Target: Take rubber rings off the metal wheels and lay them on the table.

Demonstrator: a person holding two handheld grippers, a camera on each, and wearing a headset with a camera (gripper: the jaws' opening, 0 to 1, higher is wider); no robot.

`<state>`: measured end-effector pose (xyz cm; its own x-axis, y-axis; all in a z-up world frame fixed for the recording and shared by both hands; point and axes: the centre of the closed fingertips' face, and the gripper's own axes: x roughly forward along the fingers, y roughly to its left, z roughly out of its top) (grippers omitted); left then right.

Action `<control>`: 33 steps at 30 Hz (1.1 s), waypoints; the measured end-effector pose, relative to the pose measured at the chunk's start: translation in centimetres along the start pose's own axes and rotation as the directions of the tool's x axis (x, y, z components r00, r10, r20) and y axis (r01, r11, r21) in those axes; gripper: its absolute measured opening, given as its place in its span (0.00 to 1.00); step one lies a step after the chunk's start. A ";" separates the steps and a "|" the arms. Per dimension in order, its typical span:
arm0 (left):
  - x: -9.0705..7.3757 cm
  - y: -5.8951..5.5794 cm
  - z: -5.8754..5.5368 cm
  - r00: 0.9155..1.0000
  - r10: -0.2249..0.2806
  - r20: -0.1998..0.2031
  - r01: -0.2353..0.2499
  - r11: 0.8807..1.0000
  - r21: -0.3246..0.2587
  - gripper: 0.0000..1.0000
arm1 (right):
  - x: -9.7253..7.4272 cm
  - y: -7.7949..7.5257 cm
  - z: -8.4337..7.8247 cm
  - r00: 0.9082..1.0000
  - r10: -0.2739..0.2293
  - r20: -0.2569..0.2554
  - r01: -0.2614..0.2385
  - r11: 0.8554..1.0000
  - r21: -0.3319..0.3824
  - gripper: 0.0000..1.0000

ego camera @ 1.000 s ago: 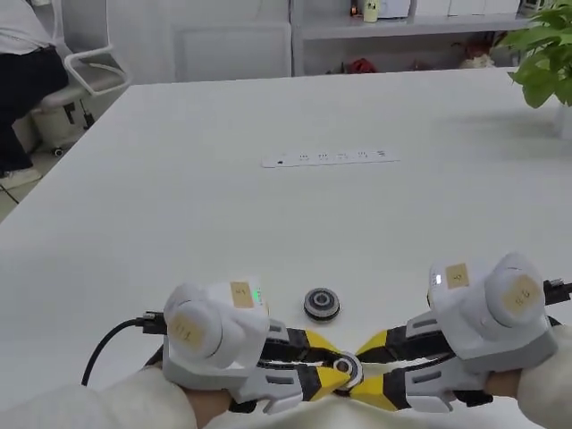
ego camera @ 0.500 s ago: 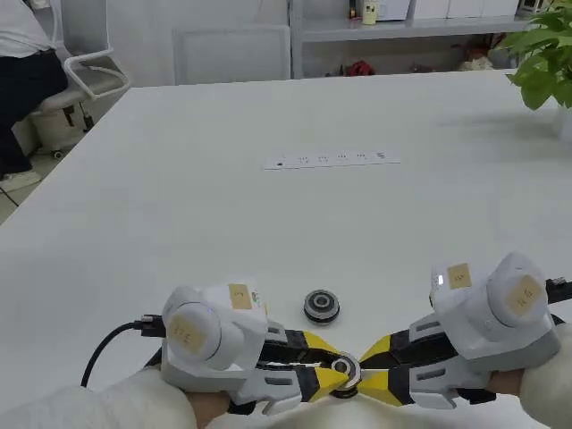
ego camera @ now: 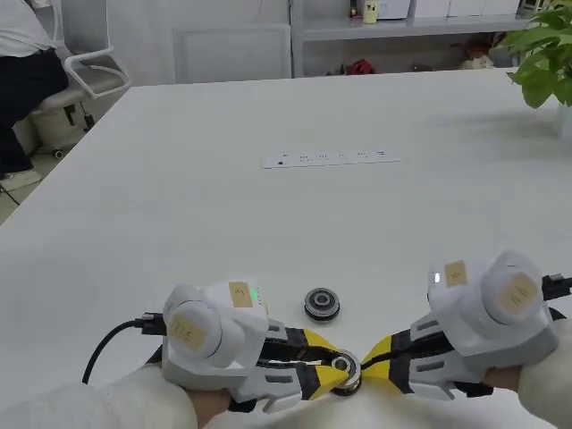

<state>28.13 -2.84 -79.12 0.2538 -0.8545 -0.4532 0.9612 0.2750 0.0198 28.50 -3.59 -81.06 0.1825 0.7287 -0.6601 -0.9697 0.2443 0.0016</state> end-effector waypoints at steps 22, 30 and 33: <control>0.0 0.0 0.0 1.000 -0.010 0.011 0.010 1.000 0.005 0.14 | 0.7 0.9 0.9 0.999 0.024 0.048 -0.024 1.000 0.000 0.24; 0.0 0.0 0.0 1.000 -0.009 0.014 0.009 1.000 0.003 0.14 | 0.6 1.1 1.0 0.998 0.043 0.053 -0.044 0.999 0.010 0.22; 0.0 0.0 0.0 1.000 -0.009 0.014 0.009 1.000 0.002 0.14 | 0.5 1.1 1.0 0.998 0.047 0.051 -0.048 0.999 0.023 0.20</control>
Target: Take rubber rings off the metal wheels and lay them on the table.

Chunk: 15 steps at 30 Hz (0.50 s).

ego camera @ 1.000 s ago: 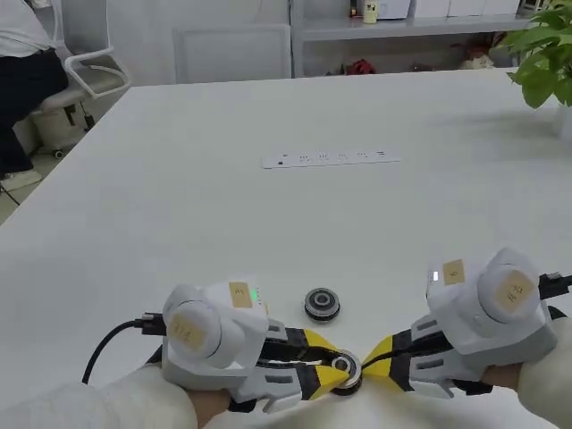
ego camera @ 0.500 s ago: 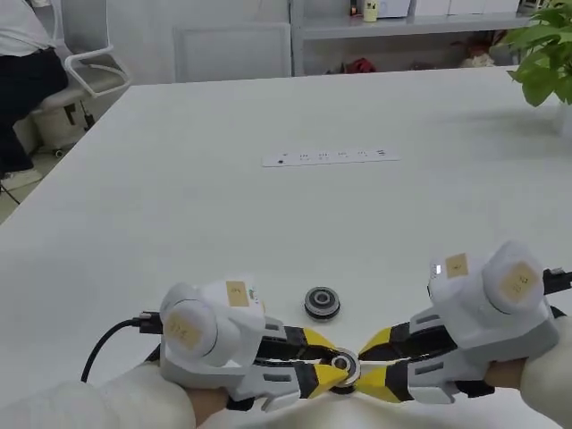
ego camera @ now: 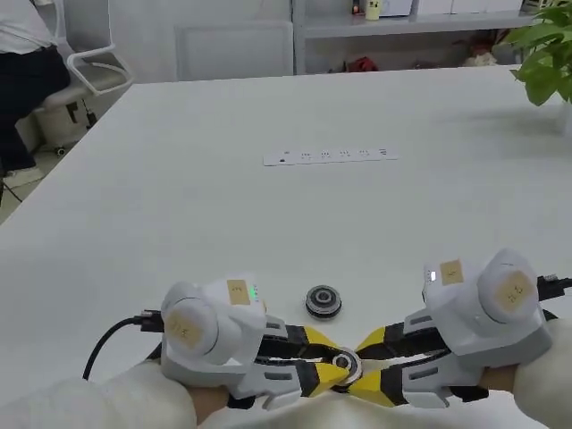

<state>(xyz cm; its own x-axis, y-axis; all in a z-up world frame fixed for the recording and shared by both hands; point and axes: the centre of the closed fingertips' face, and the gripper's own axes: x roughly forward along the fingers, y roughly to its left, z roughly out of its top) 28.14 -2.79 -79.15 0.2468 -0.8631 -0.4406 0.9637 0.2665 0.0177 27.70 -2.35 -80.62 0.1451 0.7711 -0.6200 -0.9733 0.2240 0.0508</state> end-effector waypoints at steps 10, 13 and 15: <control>0.0 0.0 0.0 1.000 0.002 -0.002 -0.002 1.000 -0.001 0.14 | -0.2 0.0 -0.2 1.000 0.002 -0.018 -0.002 1.000 0.020 0.16; 0.0 0.0 0.0 1.000 0.003 -0.002 -0.003 1.000 0.000 0.14 | -0.3 -0.1 -0.4 1.000 0.003 -0.022 -0.002 1.000 0.025 0.15; 0.0 0.0 0.0 1.000 0.004 -0.003 -0.004 1.000 0.000 0.14 | -0.5 -0.3 -1.0 0.998 -0.012 -0.056 0.012 1.000 -0.001 0.06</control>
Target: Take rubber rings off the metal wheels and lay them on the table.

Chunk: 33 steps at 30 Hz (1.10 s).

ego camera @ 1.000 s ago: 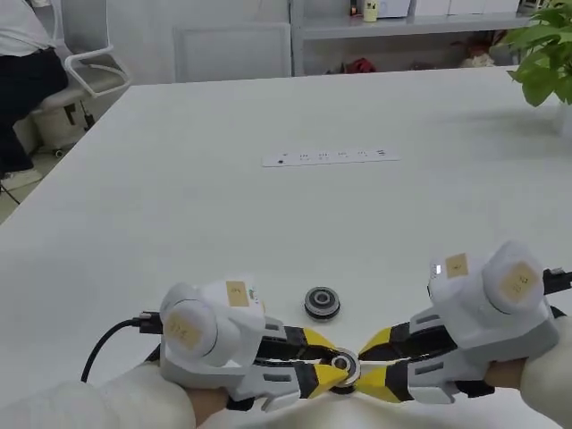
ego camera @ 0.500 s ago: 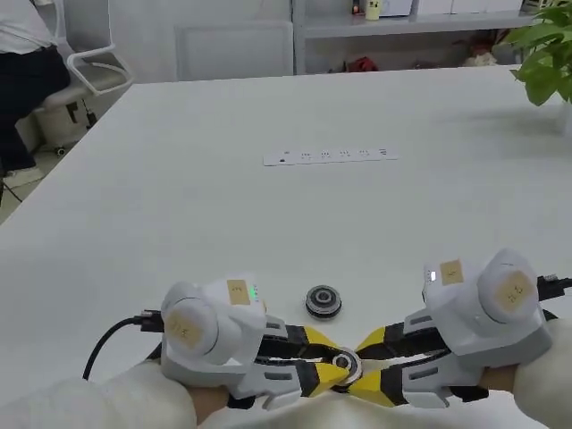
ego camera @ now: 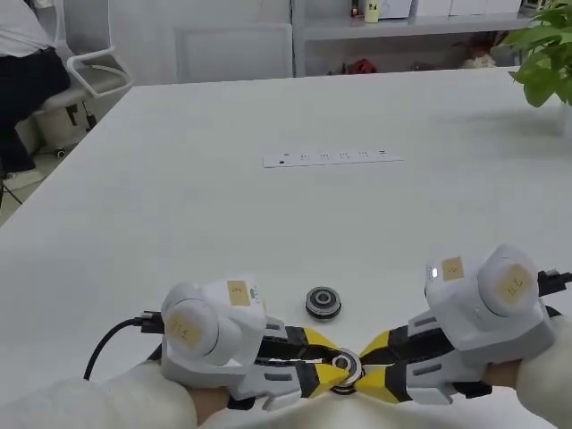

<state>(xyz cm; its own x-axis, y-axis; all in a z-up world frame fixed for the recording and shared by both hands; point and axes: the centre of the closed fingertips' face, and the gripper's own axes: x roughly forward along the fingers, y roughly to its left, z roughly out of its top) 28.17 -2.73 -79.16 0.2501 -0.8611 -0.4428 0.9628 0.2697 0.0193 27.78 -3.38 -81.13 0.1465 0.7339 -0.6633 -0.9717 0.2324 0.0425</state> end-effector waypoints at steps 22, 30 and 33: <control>-0.2 -0.2 -0.2 1.000 -0.016 -0.002 0.016 1.000 0.021 0.14 | -0.2 -0.4 0.3 1.000 -0.003 0.021 -0.001 0.984 0.179 0.00; -0.4 -0.3 -0.2 1.000 -0.025 -0.005 0.025 0.999 0.031 0.14 | -0.4 -0.5 0.5 0.998 0.015 0.069 -0.038 0.938 0.344 0.00; -0.4 -0.3 -0.2 1.000 -0.026 -0.004 0.027 0.999 0.032 0.14 | -0.5 -0.7 0.5 0.996 0.017 0.088 -0.050 0.922 0.383 0.00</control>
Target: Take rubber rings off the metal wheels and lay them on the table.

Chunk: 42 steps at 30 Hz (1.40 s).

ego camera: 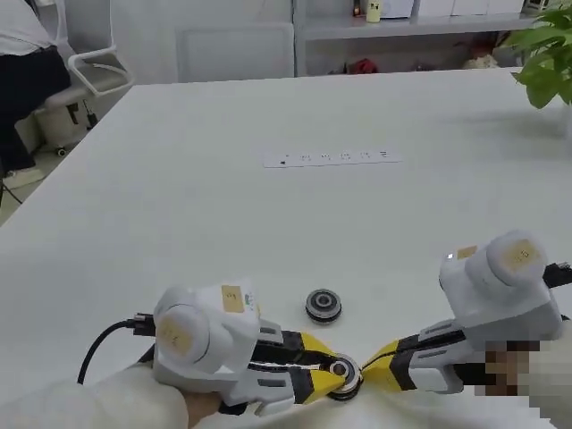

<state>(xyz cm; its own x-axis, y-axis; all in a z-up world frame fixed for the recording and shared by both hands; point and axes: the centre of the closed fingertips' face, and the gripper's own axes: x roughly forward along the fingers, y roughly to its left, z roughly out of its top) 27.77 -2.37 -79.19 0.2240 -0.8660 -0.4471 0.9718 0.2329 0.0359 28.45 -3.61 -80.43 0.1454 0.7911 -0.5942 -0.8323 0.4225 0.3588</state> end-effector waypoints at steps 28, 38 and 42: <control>0.0 0.1 0.1 1.000 0.000 0.002 0.000 1.000 0.009 0.13 | -0.1 0.8 1.0 0.997 0.038 0.062 -0.048 0.986 0.158 0.00; 0.0 0.2 0.0 1.000 0.000 0.000 0.000 1.000 0.011 0.13 | -0.1 0.9 1.2 0.997 0.044 0.064 -0.053 0.987 0.152 0.00; 0.0 0.2 0.0 1.000 0.000 0.000 0.000 1.000 0.011 0.13 | -0.1 1.0 1.2 0.997 0.046 0.068 -0.056 0.986 0.155 0.00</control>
<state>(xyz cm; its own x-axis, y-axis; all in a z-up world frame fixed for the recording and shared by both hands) 27.94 -2.34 -79.17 0.2241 -0.8659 -0.4472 0.9726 0.2281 0.0457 28.28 -2.76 -79.13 0.1427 0.8378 -0.5271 -0.7461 0.4409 0.4989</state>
